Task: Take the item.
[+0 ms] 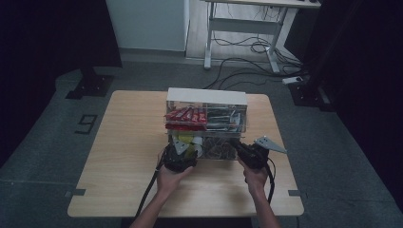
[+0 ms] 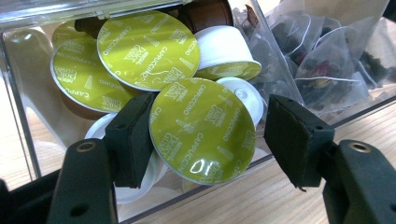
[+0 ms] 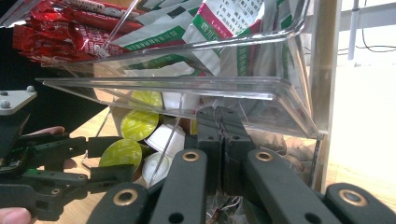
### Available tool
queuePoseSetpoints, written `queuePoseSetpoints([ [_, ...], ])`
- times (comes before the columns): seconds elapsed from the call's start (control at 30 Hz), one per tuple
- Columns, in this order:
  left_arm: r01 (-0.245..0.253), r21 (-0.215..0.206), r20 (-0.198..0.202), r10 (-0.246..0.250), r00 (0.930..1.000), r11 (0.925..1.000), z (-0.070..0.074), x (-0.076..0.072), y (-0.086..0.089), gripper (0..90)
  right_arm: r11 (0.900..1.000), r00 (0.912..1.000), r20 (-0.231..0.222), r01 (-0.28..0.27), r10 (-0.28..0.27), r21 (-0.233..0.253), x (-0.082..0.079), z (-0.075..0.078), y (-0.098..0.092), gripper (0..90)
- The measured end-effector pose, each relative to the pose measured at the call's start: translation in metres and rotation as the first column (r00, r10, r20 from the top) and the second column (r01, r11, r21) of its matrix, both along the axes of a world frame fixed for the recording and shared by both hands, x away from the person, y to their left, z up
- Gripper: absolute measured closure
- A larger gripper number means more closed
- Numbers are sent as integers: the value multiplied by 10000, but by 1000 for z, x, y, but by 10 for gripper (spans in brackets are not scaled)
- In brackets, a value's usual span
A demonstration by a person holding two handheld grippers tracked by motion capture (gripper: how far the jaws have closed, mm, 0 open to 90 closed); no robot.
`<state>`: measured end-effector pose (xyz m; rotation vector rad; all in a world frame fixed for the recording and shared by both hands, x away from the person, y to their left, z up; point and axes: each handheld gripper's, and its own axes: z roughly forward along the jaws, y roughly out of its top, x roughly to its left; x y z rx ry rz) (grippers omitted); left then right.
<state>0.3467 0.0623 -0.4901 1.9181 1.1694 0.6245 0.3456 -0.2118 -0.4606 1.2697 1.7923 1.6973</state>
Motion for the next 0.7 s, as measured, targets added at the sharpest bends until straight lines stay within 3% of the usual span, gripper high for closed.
queuePoseSetpoints([
  [0.03,-27,169,44,27,10000,9999,-1,0,-1,354,10000,10000,2,8,-8,2,0,0,0,876],
  [0.37,-80,374,280,69,9996,9993,-4,0,-1,390,10000,10000,-1,34,-34,-19,0,-1,0,875],
  [0.7,-144,-105,213,146,9997,9998,-1,-3,3,395,10000,10000,-8,48,-48,11,0,0,-1,875],
])
